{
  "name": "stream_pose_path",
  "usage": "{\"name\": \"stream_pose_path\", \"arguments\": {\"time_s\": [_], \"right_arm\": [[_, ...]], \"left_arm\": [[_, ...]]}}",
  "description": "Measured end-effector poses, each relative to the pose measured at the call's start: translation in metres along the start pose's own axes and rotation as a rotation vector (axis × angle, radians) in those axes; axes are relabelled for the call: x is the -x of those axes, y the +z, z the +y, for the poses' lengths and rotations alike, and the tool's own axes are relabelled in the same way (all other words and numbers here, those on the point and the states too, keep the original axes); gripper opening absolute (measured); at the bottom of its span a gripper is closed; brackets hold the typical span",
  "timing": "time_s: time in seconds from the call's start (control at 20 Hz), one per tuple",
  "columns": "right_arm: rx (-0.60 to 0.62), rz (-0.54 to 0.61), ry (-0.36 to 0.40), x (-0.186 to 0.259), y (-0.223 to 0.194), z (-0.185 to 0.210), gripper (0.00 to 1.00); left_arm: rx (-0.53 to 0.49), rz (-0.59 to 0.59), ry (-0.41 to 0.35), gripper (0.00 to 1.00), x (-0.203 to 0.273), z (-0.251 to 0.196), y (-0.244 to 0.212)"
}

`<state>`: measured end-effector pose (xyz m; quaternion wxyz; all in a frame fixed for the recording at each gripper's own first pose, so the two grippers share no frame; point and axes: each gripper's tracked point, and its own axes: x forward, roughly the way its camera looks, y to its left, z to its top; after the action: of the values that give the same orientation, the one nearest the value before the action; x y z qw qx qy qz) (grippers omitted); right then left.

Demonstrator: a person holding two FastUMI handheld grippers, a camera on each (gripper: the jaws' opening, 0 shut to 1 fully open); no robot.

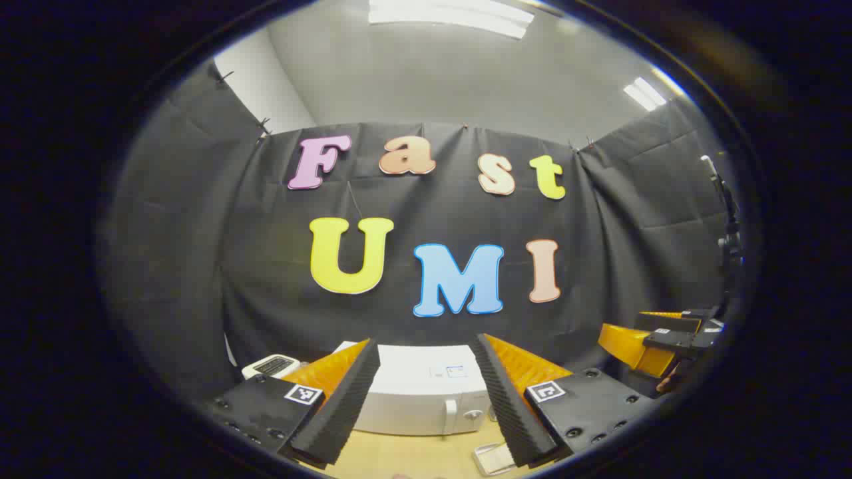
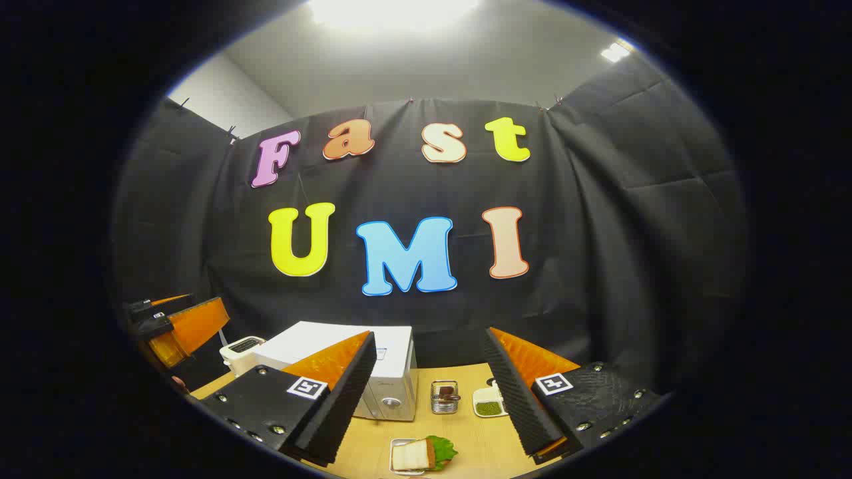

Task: Open the microwave oven with the left hand, put the food in, and close the microwave oven.

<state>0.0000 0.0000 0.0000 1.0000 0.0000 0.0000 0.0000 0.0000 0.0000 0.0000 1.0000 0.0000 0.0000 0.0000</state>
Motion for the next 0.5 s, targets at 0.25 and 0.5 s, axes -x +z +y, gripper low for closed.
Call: {"name": "stream_pose_path", "arguments": {"time_s": [0.25,0.5], "right_arm": [[0.013,-0.002,-0.035,0.002,-0.003,0.005,0.98],[0.007,-0.013,-0.014,-0.010,0.003,0.011,0.97]], "left_arm": [[0.008,0.020,-0.044,0.96,-0.007,0.011,-0.012],[0.072,0.018,-0.055,0.94,-0.021,0.011,-0.020]]}}
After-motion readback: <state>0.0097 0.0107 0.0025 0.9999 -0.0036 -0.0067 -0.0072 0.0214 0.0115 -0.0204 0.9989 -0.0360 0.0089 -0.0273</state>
